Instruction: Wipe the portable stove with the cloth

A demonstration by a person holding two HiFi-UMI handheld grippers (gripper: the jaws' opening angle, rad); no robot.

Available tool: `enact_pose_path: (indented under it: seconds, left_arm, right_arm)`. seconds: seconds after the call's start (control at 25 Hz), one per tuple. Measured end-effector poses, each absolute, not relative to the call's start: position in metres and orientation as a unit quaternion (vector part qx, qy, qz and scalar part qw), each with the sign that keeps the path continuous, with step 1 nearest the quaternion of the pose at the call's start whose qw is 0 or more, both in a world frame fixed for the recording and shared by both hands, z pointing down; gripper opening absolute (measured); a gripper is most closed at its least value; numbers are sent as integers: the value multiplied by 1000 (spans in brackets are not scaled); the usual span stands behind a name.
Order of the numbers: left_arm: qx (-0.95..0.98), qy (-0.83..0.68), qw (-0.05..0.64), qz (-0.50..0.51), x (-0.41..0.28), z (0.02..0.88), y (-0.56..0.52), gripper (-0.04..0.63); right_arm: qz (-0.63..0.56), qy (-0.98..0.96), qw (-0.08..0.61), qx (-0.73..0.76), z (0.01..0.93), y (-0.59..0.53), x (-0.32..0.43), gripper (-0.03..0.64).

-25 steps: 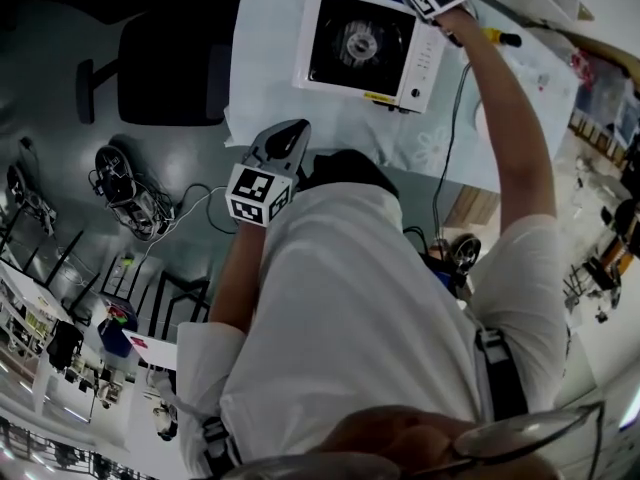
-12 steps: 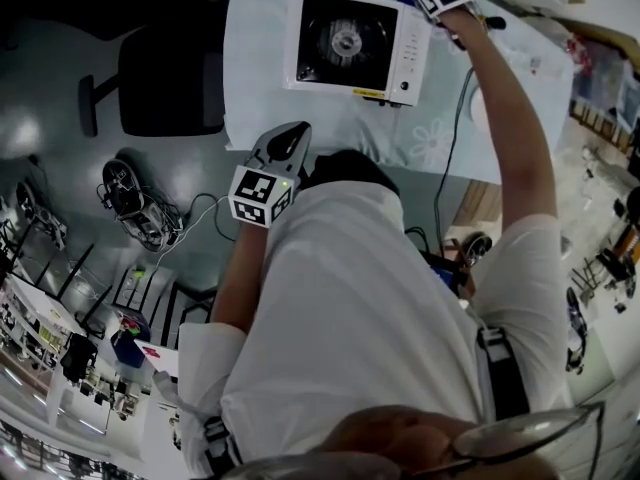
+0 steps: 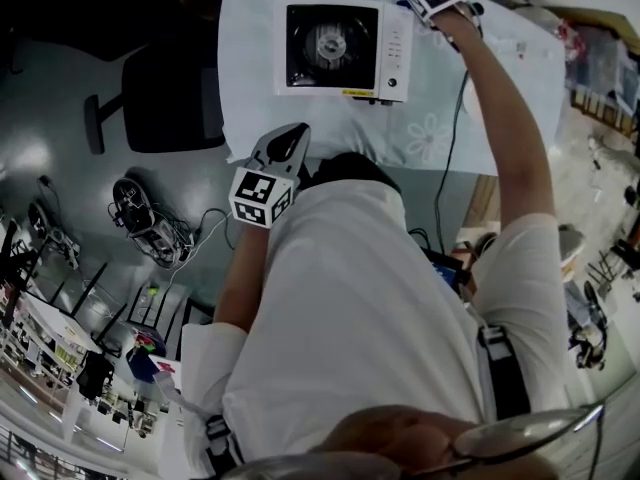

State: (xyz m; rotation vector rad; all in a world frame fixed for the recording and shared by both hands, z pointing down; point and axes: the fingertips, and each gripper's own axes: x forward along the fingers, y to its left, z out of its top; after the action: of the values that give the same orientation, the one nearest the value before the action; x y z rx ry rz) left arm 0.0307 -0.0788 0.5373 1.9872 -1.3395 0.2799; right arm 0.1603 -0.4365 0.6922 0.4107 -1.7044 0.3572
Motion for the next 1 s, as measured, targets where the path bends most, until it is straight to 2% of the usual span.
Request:
enact_pose_path:
  seconds: [0.28,0.4,0.56,0.76,1.0]
  left_arm:
    - [776,-513,349,116,40,534,-84,38]
    - [775,-514,349,120,41,534,-88,38]
    - [774,-515,346,125,45,536,-91,38]
    - [769,-518,351,131,50,536,-87,38]
    - [766,-521,350,135,48,534,-85,38]
  right_arm:
    - [164,-774,584,180,660,-416,174,100]
    - [79,-744,624,226,652,-430,210,100]
    - [37,-752,625,203,675,-414,218,100]
    - [-29,-780,589,209,693,-399,210,100]
    - [-13,-807,549,218,706,-381,206,98]
